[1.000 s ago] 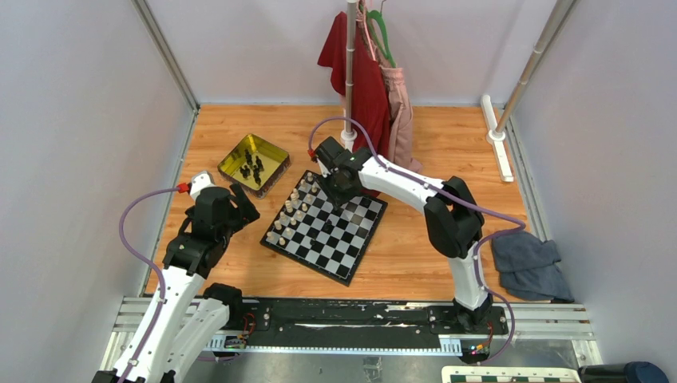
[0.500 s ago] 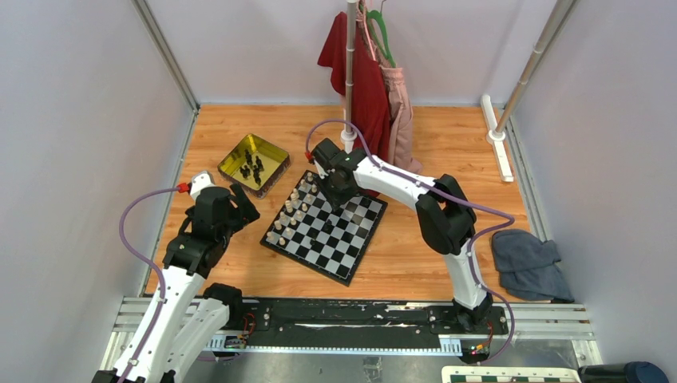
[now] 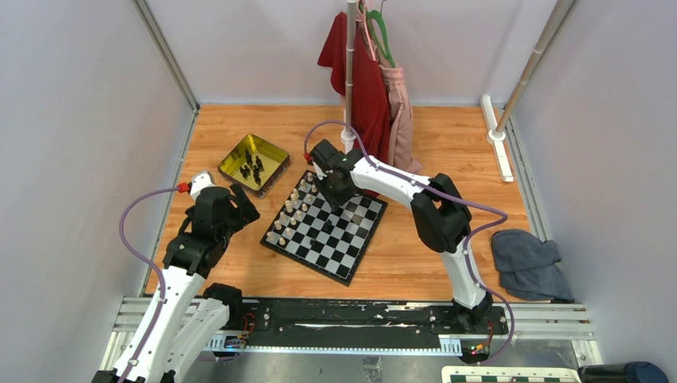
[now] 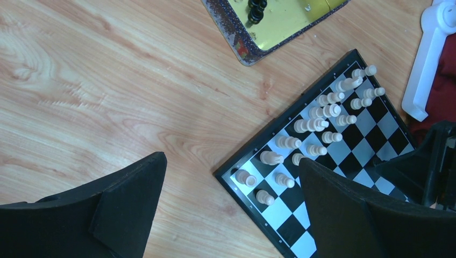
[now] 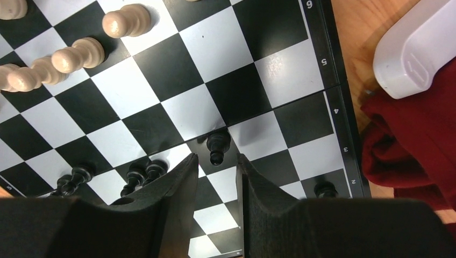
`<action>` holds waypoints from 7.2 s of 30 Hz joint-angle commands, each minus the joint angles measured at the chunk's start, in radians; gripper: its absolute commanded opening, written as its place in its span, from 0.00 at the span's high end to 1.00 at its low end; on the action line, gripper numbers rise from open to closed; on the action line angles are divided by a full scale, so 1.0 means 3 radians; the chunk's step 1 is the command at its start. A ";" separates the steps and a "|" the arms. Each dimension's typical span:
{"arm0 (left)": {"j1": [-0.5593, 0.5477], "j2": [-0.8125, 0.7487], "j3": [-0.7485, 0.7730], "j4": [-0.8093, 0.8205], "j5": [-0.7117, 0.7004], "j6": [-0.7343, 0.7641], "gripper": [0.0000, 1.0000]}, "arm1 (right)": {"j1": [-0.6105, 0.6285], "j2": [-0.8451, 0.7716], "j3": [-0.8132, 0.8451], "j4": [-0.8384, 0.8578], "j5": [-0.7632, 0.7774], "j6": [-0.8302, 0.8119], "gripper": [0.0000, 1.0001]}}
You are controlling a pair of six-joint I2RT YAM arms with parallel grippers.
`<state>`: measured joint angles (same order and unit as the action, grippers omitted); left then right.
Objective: Set up the chess pieces on the board
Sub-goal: Pick up the chess piece from the chessboard, then place the chess piece on the chessboard, then pick up the chess piece from the chessboard.
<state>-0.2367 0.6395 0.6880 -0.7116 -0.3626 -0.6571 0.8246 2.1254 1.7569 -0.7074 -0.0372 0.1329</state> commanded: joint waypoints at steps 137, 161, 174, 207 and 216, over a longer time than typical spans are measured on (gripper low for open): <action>-0.0019 -0.0235 -0.0057 -0.0071 0.0108 -0.0062 0.00 | 0.0134 -0.0888 -0.0583 -0.0306 0.0595 0.0040 0.56; -0.0019 -0.0358 -0.0119 -0.0112 0.0145 -0.0121 0.00 | 0.0363 -0.0259 0.0006 -0.0235 0.0305 0.0490 0.57; -0.0019 -0.0337 -0.0128 -0.0096 0.0162 -0.0102 0.00 | 0.0391 -0.0125 0.0002 -0.0210 0.0248 0.0608 0.57; -0.0019 -0.0348 -0.0176 -0.0038 0.0186 -0.0080 0.00 | 0.0417 0.0071 -0.0040 -0.0179 0.0198 0.0636 0.68; -0.0019 -0.0347 -0.0176 -0.0036 0.0186 -0.0080 0.00 | 0.0416 0.0065 -0.0043 -0.0178 0.0235 0.0608 0.89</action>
<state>-0.2382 0.5404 0.6411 -0.7353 -0.3172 -0.6880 0.9321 2.1323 1.7382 -0.7475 0.0269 0.3183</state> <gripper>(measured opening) 0.999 0.164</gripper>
